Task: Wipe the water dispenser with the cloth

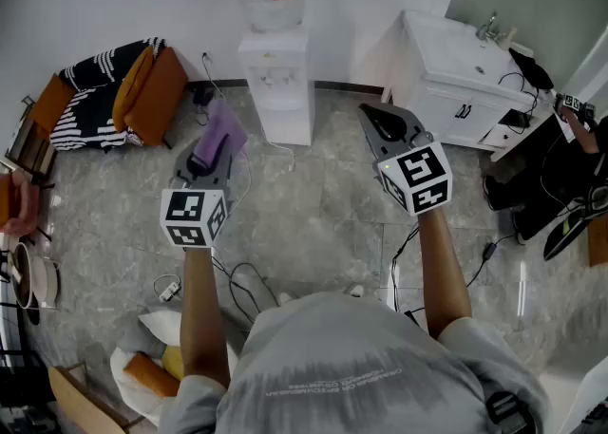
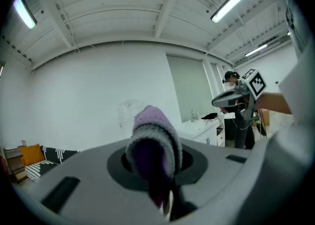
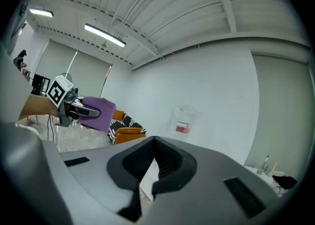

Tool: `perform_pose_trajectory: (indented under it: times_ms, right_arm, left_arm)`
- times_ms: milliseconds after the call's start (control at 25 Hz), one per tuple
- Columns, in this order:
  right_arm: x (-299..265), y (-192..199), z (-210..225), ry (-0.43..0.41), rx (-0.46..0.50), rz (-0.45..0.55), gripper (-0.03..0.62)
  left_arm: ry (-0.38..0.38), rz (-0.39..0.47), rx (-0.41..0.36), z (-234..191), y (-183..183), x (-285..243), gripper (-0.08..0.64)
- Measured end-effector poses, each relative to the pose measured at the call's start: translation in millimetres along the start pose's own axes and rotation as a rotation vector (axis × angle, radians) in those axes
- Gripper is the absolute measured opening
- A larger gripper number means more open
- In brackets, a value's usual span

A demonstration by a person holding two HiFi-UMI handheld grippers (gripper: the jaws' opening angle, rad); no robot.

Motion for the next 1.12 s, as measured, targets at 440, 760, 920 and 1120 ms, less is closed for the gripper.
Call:
perform_pose_trajectory:
  times_ms: [440, 760, 920, 1120]
  right_arm:
    - [10.7, 11.9, 20.3, -0.042, -0.102, 0.042, 0.014]
    - [26.2, 48.7, 46.2, -0.098, -0.129, -0.011, 0.014]
    - [30.4, 62.3, 56.9, -0.119, -0.132, -0.020, 0.014]
    - [15.3, 74.4, 66.7, -0.109, -0.166, -0.022, 0.014]
  left_arm:
    - [-0.035, -0.043, 0.005, 27.1, 2.4, -5.4, 0.074]
    - [-0.101, -0.098, 0.028, 61.4, 17.0, -11.7, 0.074]
    - [-0.117, -0.127, 0.038, 76.7, 25.1, -14.5, 0.074]
    - [-0.139, -0.148, 0.062, 66.9, 37.7, -25.8, 0.074]
Point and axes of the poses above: the fingertips, and each gripper's own axes: x backward along the fingers, z to its right, y out of its underside, the point moved 4 cm from there along x, backward along the fingers, and after that the axes turned 11 degrees about z, right-handed, at the moved point
